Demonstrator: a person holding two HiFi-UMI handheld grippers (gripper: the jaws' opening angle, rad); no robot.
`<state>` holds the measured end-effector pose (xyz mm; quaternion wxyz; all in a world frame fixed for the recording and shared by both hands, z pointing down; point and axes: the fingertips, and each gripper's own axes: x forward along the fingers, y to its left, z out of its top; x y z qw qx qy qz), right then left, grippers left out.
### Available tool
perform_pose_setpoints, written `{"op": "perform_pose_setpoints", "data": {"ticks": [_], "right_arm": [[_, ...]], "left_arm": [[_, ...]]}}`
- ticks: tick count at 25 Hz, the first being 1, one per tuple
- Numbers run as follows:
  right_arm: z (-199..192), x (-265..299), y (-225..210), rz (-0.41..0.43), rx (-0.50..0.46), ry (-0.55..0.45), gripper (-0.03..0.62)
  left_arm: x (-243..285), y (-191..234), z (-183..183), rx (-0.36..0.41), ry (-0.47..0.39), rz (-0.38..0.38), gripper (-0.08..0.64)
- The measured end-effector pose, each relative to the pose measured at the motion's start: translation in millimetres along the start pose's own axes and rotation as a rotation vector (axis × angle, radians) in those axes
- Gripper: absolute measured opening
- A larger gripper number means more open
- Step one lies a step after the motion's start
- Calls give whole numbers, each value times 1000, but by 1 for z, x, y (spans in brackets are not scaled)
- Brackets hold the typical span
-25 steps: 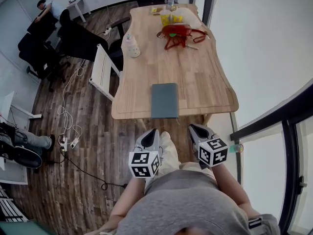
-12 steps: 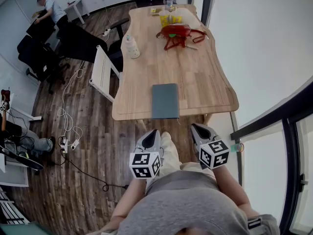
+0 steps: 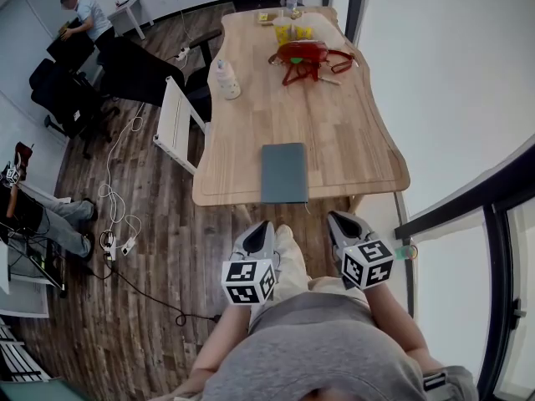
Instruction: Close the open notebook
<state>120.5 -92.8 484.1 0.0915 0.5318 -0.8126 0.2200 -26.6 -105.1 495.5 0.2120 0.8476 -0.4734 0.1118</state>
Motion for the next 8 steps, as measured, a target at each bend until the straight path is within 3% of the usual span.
{"op": "perform_pose_setpoints", "data": {"ticks": [8], "right_arm": [[1, 7, 1, 8, -5, 5, 0]], "left_arm": [[4, 6, 1, -2, 4, 4, 6]]}}
